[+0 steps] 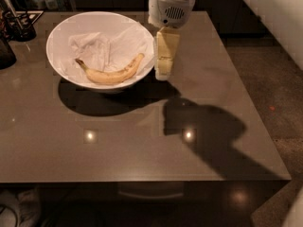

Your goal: Pick banana from white bowl

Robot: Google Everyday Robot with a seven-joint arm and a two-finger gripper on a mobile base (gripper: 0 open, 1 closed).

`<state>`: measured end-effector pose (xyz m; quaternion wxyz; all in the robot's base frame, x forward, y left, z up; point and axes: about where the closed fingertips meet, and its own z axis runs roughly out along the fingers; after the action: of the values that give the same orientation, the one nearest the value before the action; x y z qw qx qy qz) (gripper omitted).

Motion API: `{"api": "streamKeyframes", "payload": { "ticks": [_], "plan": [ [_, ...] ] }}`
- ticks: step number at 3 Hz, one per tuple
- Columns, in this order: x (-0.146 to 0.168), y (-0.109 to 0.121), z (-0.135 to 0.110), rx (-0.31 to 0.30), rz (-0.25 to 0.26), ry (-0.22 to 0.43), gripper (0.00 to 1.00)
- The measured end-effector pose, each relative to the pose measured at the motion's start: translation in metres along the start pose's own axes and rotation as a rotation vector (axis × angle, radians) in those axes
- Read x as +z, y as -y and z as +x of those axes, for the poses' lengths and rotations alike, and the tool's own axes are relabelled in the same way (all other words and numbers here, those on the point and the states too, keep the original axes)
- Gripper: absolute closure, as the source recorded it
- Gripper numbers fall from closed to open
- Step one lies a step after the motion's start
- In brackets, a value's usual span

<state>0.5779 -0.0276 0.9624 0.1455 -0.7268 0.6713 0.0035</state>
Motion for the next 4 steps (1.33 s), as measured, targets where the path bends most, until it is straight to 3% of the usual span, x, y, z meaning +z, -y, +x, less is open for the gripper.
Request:
{"api": "streamKeyframes", "payload": {
  "ticks": [2,3,4],
  "plan": [
    [0.023,0.032,-0.037,-0.045,-0.036,0.015,0.0],
    [0.039,0.044,-0.048,-0.052,-0.062,0.026,0.05],
    [0.048,0.058,-0.056,-0.056,-0.064,0.03,0.19]
  ]
}}
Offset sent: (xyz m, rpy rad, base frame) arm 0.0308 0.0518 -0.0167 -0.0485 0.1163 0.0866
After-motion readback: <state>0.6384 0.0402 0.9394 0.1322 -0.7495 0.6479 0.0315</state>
